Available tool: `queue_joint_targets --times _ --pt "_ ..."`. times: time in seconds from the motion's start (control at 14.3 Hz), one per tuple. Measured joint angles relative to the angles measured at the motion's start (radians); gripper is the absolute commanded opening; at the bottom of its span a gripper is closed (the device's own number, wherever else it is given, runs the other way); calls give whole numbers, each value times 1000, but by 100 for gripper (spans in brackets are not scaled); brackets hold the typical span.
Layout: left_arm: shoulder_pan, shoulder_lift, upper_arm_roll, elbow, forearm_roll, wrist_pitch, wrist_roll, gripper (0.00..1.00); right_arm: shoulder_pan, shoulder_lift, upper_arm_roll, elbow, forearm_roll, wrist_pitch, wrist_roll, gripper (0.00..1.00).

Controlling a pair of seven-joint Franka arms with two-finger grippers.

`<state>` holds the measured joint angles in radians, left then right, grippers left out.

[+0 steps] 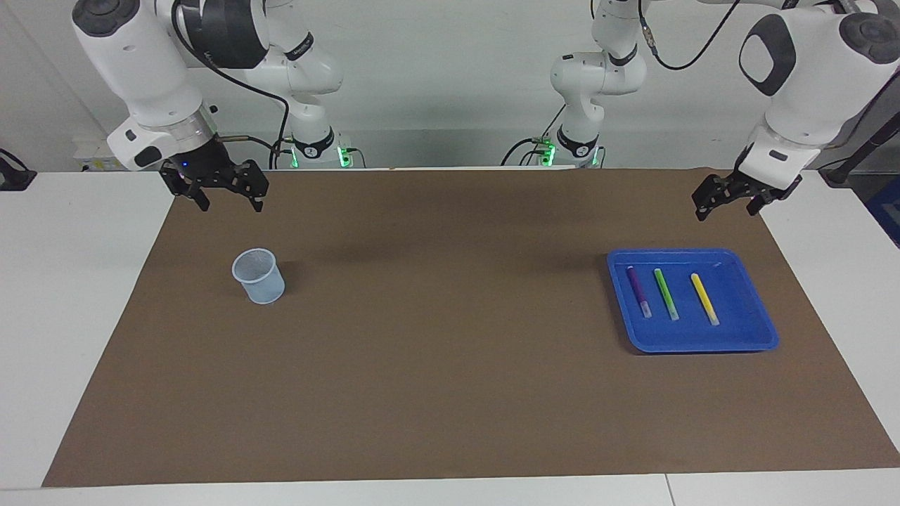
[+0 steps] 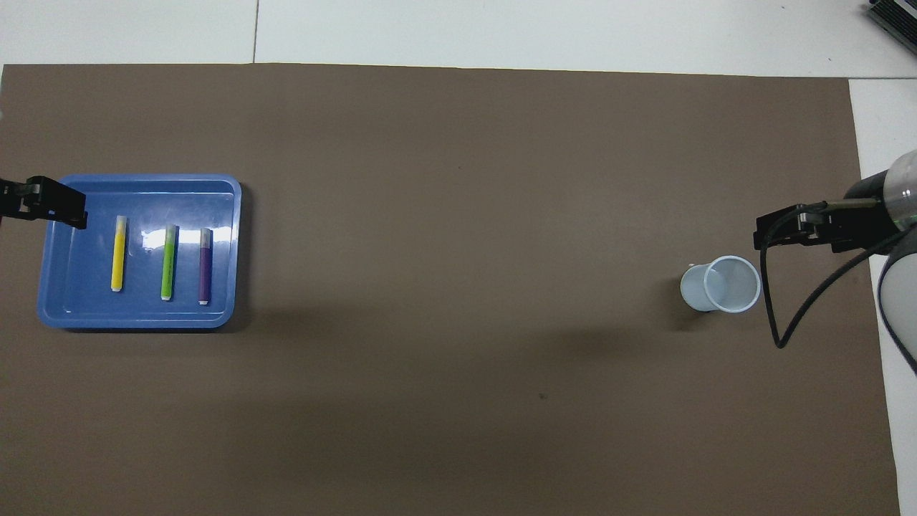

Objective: Right arm passes pens to left for tray arrangement

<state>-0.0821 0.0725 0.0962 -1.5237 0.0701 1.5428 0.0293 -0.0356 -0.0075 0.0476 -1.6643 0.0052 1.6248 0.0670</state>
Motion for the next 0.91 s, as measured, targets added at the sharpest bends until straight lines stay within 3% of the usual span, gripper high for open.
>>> queue_joint_targets --times 0.56,0.91 --pt "-18 -49 -13 0 -36 -164 11 100 -10 0 -2 0 0 0 0 100" --pt "-14 -56 -83 -4 -37 -141 12 100 -9 0 0 0 0 0 0 100"
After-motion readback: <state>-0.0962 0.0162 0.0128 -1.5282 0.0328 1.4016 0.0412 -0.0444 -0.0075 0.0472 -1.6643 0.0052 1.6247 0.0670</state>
